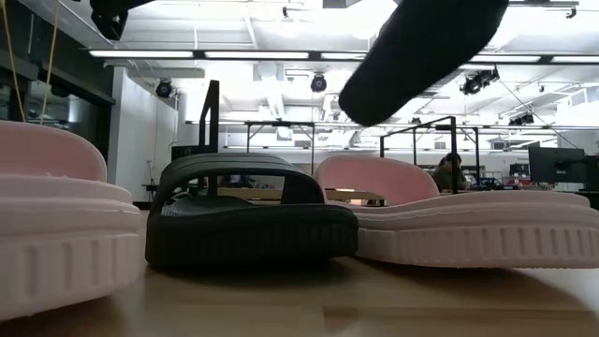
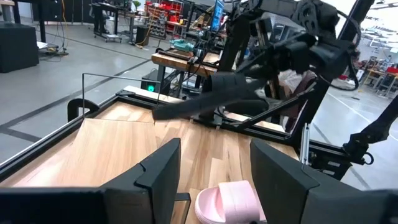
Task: Pick and place slides into the shelf
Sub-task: Put the right black slipper on the shelf
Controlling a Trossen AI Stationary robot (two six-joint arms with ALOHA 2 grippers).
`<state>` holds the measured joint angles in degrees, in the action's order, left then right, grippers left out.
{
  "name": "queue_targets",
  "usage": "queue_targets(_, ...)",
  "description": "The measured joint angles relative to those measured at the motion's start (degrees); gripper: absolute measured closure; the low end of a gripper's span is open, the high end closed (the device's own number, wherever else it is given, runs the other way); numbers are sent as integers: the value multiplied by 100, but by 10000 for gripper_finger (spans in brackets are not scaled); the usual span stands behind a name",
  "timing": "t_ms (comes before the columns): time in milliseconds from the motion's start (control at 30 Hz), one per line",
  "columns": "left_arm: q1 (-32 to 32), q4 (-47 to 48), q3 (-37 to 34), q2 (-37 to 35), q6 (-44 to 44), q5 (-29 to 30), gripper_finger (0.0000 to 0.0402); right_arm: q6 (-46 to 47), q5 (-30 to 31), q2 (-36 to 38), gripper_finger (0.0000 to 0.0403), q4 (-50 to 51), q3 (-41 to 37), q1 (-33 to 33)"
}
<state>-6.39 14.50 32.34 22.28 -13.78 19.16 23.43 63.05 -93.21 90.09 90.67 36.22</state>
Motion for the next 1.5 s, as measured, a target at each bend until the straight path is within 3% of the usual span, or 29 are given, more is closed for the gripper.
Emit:
queue_targets(367,0,2,0,-2,0,2,224,-436,510,410,403,-11,-164,-509)
queue_targets(733,1,15,0,-1,67,225,224,-98,1034,1628,403,-275,-1540,-621)
queue_targets(1167,2,-31,0,0,334,599,224,-2122,1438,2579,403,-2957,-3131,-1138)
queue_targets(1333,0,-271,-2,0,679,601,224,-3217,1095,2872,403,-4278,-3656,-1307)
queue_targets(1500,2,-492,-2,-2,814,603,224,-5003,177,3079,403,-6276,-4043,-1712)
